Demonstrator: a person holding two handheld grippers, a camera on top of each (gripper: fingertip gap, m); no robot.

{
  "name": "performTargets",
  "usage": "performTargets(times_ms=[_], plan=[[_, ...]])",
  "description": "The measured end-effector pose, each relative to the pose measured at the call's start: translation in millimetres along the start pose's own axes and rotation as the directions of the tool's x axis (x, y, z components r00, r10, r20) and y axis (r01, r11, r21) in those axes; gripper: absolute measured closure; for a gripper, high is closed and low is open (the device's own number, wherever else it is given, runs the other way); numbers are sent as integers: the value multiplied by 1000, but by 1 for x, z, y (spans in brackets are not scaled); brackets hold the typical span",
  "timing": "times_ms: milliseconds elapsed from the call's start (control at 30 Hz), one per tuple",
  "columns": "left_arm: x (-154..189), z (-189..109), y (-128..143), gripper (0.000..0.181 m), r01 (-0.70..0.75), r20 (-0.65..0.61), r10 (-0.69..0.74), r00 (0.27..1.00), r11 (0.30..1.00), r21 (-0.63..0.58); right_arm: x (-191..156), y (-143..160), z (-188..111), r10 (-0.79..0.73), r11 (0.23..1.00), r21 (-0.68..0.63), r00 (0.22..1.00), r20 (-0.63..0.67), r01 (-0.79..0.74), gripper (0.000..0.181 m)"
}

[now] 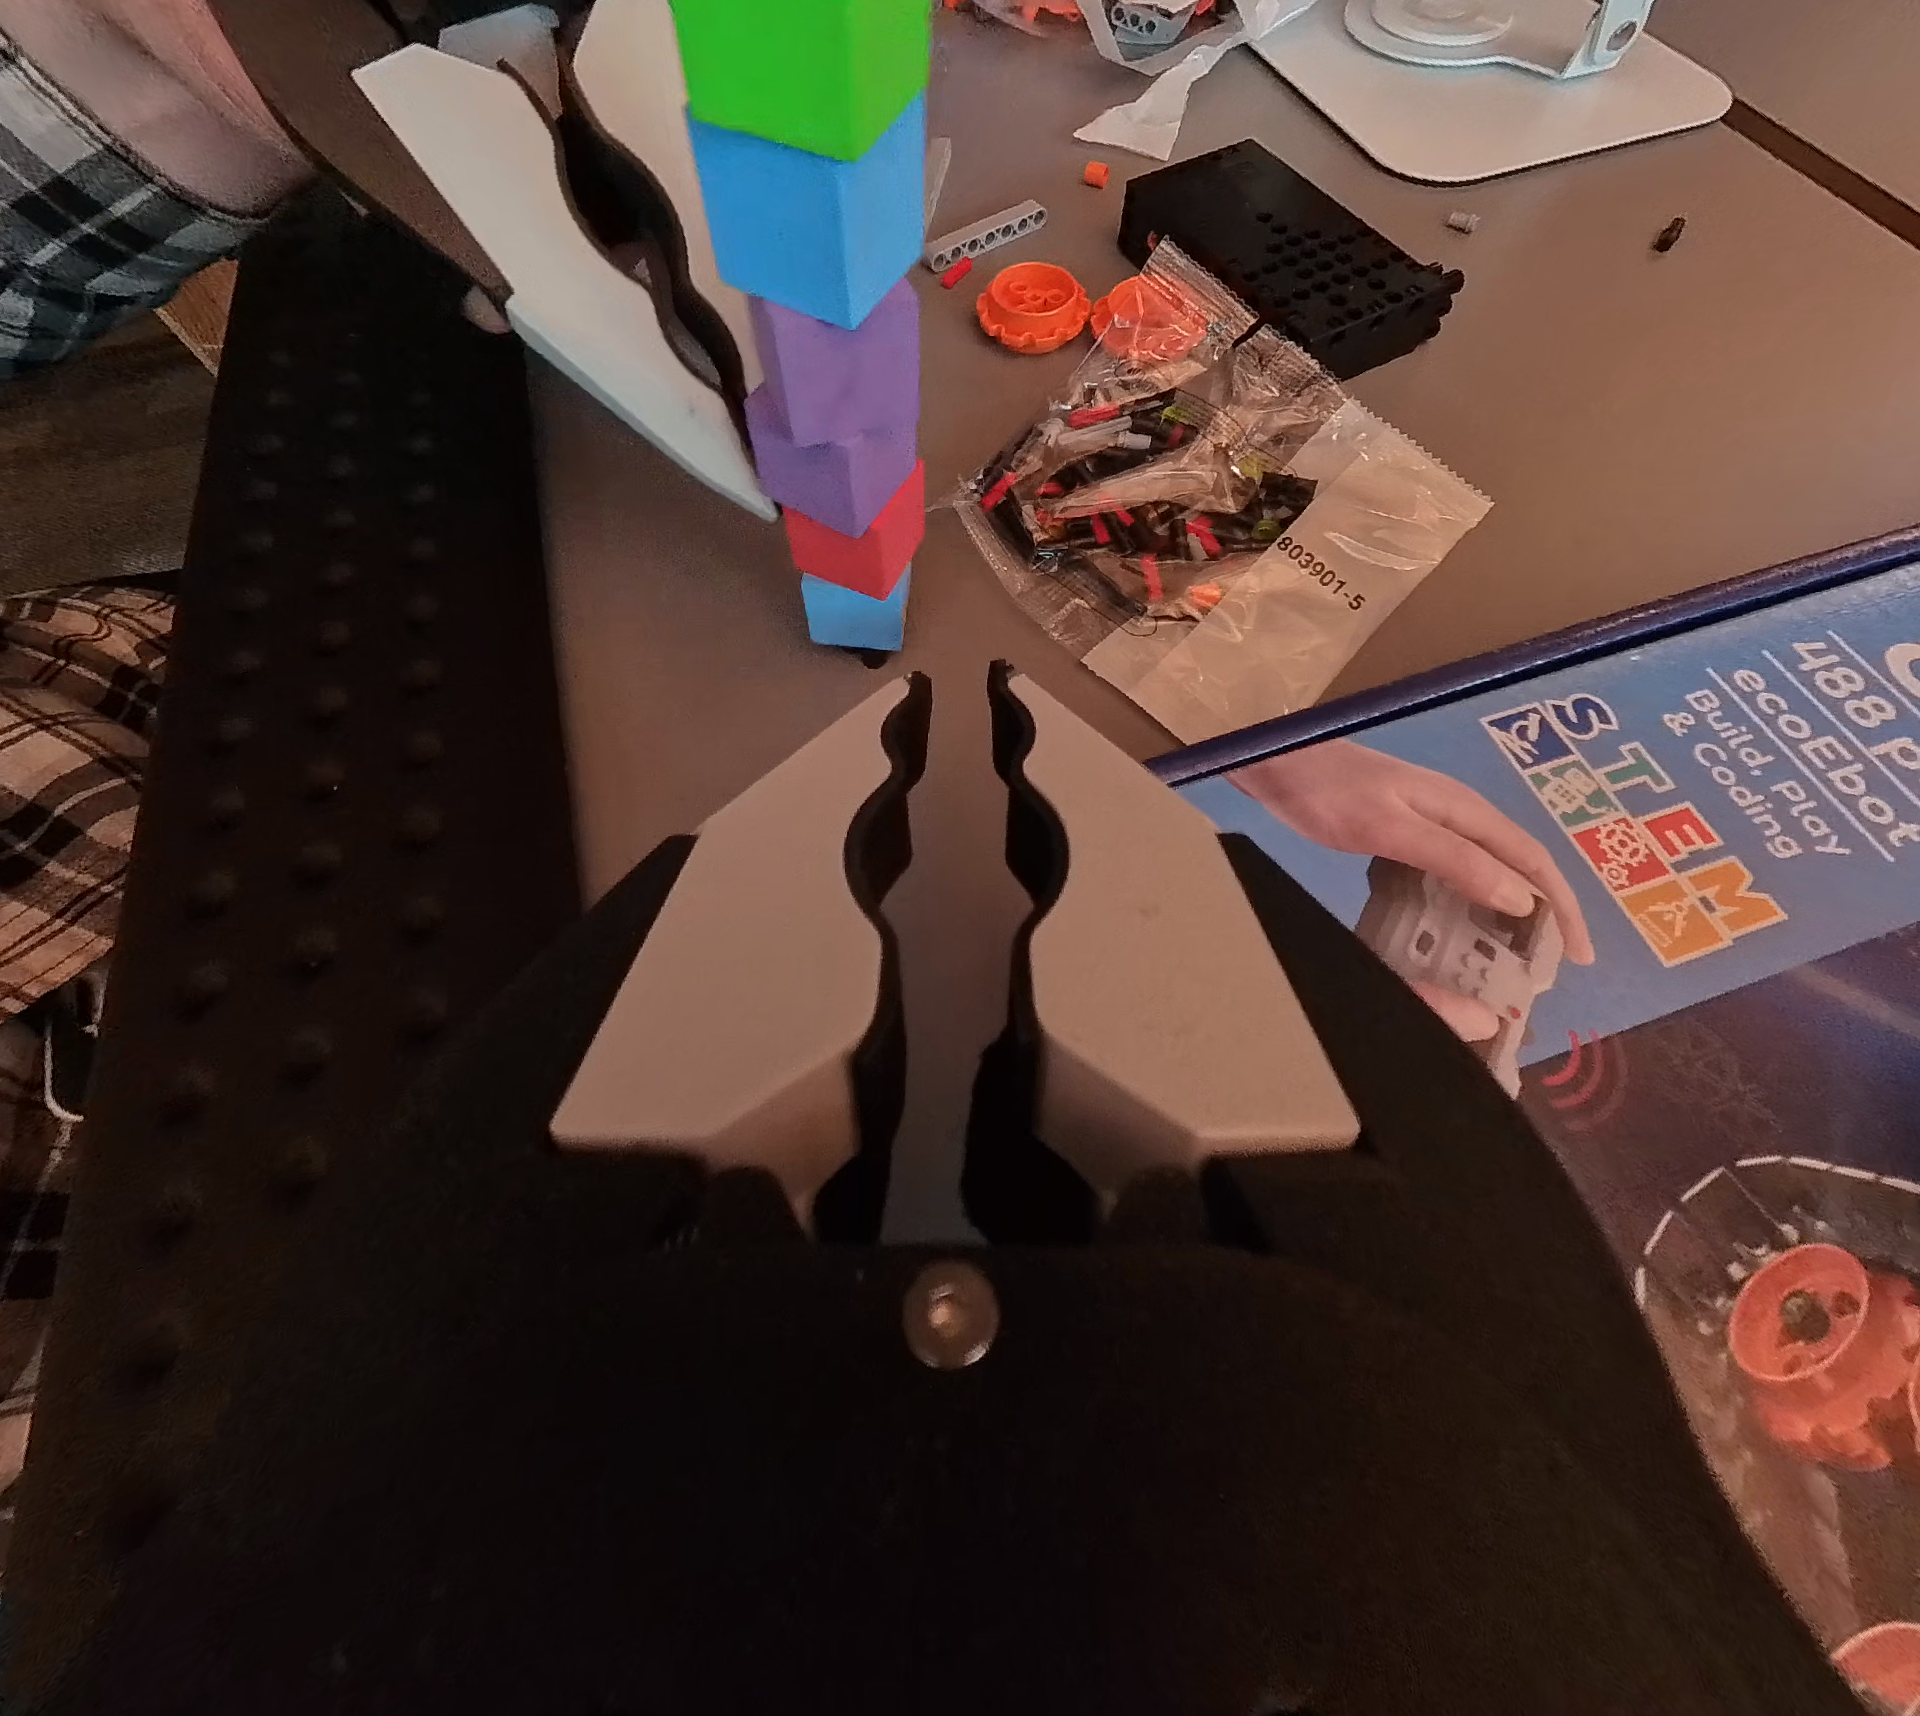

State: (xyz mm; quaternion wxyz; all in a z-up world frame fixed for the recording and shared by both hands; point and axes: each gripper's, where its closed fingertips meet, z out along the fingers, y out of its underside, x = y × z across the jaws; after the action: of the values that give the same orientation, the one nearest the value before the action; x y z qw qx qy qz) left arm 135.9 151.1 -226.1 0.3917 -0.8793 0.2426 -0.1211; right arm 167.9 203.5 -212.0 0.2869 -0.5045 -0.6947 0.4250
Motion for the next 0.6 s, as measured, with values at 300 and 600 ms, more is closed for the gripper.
performTargets(times_ms=[300, 600], plan=[[-17, -19, -10, 181, 53, 83, -58, 995, 996, 67, 6, -2, -5, 27, 999, 23, 1000, -13, -26, 174], [-28, -38, 0, 181, 41, 150, -49, 987, 998, 55, 9, -2, -8, 46, 998, 31, 999, -18, -45, 176]])
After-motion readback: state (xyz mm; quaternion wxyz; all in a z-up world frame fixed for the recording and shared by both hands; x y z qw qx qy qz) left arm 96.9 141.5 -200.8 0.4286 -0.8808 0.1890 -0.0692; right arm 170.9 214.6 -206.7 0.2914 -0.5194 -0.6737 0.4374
